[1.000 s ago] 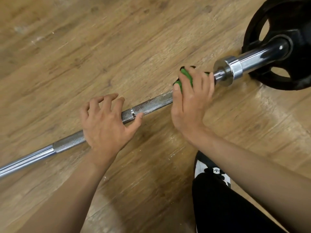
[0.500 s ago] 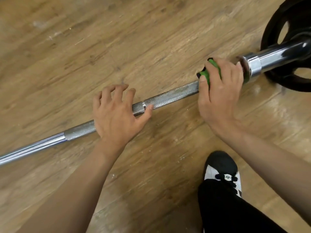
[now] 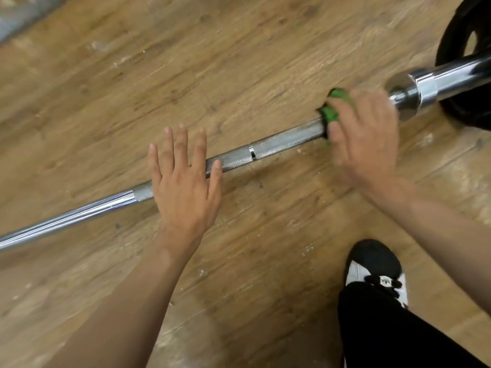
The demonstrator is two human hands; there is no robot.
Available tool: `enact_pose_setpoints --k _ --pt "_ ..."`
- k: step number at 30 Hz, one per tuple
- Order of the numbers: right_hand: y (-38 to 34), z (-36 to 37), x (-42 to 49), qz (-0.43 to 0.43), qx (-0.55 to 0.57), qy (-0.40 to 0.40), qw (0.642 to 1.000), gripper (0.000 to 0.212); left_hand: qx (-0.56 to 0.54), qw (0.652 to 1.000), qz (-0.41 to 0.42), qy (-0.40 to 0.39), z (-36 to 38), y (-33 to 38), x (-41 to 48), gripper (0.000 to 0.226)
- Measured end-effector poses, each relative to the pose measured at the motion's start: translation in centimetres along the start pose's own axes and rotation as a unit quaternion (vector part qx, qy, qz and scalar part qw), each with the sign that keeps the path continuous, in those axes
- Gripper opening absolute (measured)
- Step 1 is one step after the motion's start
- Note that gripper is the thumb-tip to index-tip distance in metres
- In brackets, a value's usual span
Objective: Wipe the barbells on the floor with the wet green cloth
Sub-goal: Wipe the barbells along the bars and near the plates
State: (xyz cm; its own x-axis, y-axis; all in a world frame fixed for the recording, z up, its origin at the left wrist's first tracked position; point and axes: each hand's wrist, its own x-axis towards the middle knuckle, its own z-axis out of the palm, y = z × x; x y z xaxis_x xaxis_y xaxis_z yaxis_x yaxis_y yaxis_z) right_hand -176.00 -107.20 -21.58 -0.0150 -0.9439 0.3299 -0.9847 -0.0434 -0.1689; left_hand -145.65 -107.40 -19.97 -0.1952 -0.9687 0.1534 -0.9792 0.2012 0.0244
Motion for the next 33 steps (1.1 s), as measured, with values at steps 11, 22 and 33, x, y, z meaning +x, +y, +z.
enact_pose_setpoints --k 11,22,33 --pt "-13.3 1.3 0.4 -0.014 0.098 -0.070 0.993 0.079 -0.022 0.999 -0.021 -0.017 0.5 -0.4 2.1 0.073" --pt "1.5 0.7 3.7 0.053 -0.015 -0.002 0.998 0.064 -0.022 0.999 -0.009 -0.023 0.8 -1.1 3.7 0.071" --pt "-11.1 1.6 0.4 -0.141 0.136 -0.080 0.977 0.071 -0.020 1.000 -0.002 -0.018 0.4 -0.5 1.9 0.077"
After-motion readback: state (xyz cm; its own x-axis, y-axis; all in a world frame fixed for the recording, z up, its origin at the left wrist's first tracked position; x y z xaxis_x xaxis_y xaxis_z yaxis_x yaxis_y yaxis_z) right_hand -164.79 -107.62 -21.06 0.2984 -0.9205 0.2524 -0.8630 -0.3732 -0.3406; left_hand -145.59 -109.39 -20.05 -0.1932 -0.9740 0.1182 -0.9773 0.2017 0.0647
